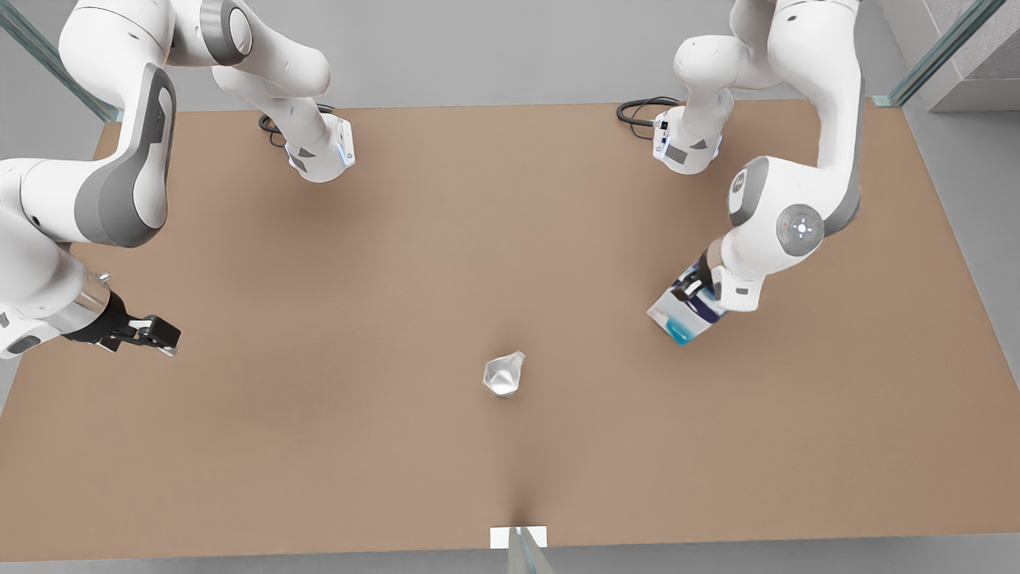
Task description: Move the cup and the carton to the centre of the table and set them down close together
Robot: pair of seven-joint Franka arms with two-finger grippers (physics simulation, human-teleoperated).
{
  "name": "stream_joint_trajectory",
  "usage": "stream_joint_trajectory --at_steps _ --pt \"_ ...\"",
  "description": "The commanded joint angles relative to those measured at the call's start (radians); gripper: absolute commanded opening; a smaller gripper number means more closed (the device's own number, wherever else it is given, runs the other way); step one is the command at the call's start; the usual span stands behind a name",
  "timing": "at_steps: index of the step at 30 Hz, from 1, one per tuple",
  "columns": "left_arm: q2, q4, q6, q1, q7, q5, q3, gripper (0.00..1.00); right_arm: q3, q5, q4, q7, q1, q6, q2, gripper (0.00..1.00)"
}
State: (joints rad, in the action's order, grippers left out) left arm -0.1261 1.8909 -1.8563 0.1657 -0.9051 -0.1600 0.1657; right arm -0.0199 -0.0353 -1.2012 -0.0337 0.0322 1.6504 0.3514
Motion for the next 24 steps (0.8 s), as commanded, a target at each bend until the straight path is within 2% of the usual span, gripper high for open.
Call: stream_joint_trajectory --at_steps 1,8,15,18,22,24 --pt "-0.010 -0.013 0.002 0.035 -0.006 -0.038 0.000 0.64 0.000 0.000 0.000 0.000 0.000 -0.001 0.000 1.00" --pt "-0.121 -0.154 0.003 0.212 -0.149 -0.096 0.005 0.64 0.000 0.000 -0.001 0.000 0.000 0.000 0.000 1.00" --pt "-0.280 -0.358 -0.006 0.331 -0.379 -0.119 0.051 0.64 0.000 0.000 0.000 0.000 0.000 0.000 0.000 1.00" --pt "-0.320 -0.358 -0.109 0.396 -0.442 -0.131 0.051 0.64 0.000 0.000 0.000 0.000 0.000 0.000 0.000 1.00" --pt "-0.388 -0.389 -0.161 0.400 -0.462 -0.118 0.051 0.64 0.000 0.000 0.000 0.000 0.000 0.000 0.000 1.00" --pt "-0.414 -0.418 -0.161 0.400 -0.459 -0.113 0.048 0.69 0.000 0.000 0.000 0.000 0.000 0.000 0.000 1.00"
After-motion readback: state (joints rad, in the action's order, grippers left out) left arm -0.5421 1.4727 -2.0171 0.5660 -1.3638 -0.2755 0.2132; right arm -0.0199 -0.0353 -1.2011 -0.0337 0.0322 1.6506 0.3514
